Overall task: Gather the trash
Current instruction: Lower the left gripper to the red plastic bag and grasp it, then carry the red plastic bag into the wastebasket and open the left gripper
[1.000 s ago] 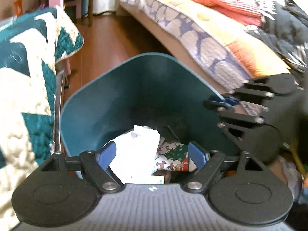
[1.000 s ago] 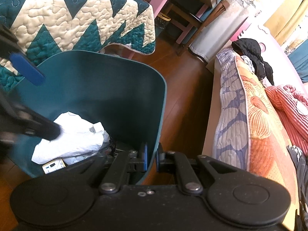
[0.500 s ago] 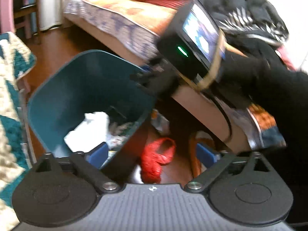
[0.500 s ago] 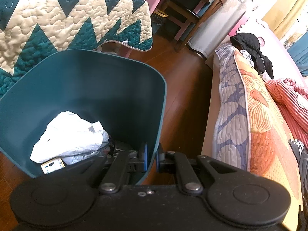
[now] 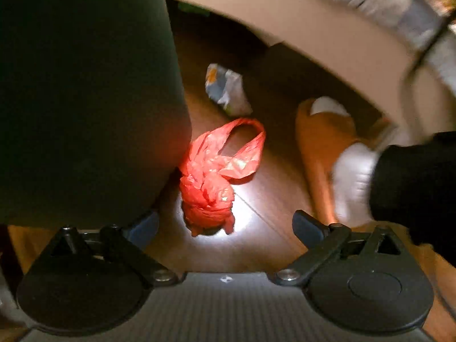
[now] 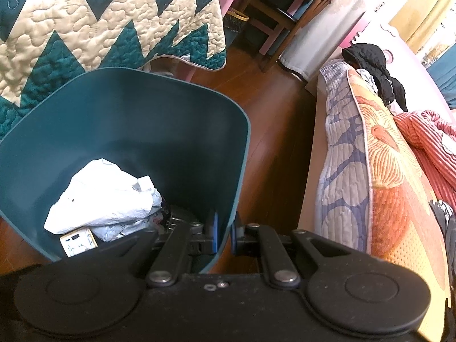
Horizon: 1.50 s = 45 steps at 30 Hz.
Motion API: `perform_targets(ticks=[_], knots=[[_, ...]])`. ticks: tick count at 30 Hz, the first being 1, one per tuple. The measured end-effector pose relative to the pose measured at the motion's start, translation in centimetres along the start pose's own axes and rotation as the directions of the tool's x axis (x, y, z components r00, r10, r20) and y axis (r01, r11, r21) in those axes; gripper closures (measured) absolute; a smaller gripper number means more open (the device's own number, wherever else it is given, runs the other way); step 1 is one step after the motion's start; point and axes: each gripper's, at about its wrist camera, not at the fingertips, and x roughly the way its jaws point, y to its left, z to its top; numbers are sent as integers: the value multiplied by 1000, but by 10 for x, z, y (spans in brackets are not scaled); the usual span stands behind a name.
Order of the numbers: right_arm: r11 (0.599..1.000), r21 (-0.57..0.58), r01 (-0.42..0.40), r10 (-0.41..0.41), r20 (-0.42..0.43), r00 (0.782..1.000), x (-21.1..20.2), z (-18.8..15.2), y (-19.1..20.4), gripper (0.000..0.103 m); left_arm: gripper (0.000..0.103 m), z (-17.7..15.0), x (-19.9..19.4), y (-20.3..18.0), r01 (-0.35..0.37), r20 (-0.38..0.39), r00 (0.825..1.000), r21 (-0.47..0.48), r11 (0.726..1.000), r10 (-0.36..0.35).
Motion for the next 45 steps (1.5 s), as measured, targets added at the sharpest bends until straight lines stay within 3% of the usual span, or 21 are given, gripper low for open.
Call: perform_targets(ticks=[7, 12, 13, 16, 22, 26, 34, 45], knots=[[1000, 22, -8, 9, -4, 1000, 3, -2, -5, 94, 4, 11, 67, -5, -81, -62, 995, 42, 996, 83], [1000, 20, -17, 17, 9, 1000, 1, -1, -4, 94, 8, 23, 96, -11, -74, -102, 992, 18, 997, 76], [1000, 22, -19, 19, 12, 1000, 1, 0, -4, 94, 11, 25, 99, -11, -82, -114, 990, 14, 997, 83], [1000, 17, -19, 19, 16, 1000, 0, 0, -3, 94, 43, 30, 111, -5, -102, -173, 980, -27, 994, 96], [1000, 17, -8, 8, 9, 1000, 3, -2, -4, 94, 51, 28, 102, 8, -137, -189, 975, -85, 987, 119], [999, 46, -13, 14, -10, 1000, 9, -7, -12, 94, 51, 20, 74, 14, -104, -168, 982, -126, 987, 82], [998, 53, -24, 26, -27, 999, 11, -11, -14, 94, 52, -2, -20, 27, -8, -124, 992, -162, 987, -12], [998, 48, -30, 31, -34, 999, 8, -10, -12, 94, 52, -3, -196, 51, 64, -25, 997, -139, 988, -68]])
